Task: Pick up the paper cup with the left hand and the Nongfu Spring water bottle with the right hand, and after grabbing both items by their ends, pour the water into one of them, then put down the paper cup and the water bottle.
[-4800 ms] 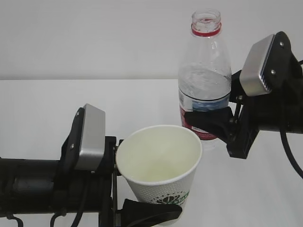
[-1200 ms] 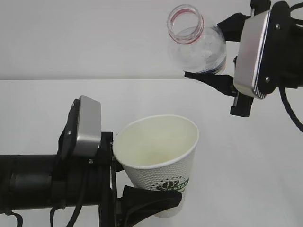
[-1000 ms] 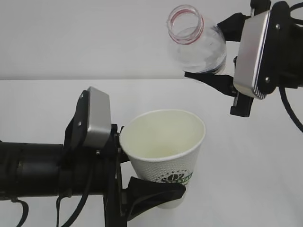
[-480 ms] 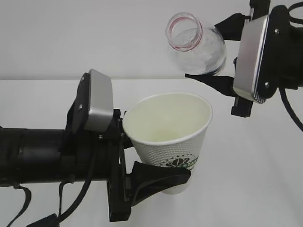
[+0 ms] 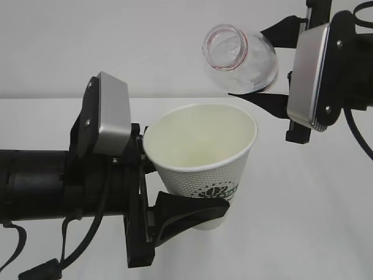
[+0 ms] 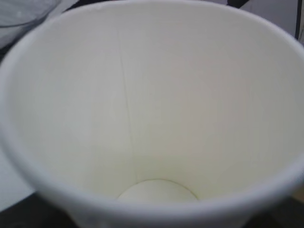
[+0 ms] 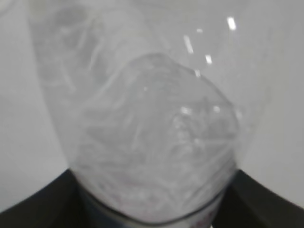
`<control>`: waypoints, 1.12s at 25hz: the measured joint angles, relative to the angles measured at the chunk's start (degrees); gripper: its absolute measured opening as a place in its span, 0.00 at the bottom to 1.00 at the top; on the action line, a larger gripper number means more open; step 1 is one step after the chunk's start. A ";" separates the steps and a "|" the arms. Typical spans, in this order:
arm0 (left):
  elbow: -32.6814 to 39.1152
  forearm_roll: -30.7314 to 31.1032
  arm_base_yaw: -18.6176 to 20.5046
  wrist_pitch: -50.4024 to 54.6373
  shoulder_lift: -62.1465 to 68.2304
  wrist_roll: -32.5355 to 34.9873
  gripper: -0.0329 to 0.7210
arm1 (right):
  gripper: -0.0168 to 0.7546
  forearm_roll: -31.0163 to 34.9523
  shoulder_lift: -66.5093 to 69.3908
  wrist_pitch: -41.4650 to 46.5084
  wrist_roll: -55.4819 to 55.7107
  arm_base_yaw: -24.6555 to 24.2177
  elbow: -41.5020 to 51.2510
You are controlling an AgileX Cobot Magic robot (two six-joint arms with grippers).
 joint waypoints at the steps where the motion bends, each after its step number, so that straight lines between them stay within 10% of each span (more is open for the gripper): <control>1: 0.00 0.28 0.00 0.09 0.00 -0.09 0.74 | 0.63 0.00 0.00 0.00 0.00 0.00 -0.11; 28: 0.00 4.54 0.00 -2.14 0.00 -2.34 0.74 | 0.63 2.77 0.00 0.00 -9.06 0.00 -0.55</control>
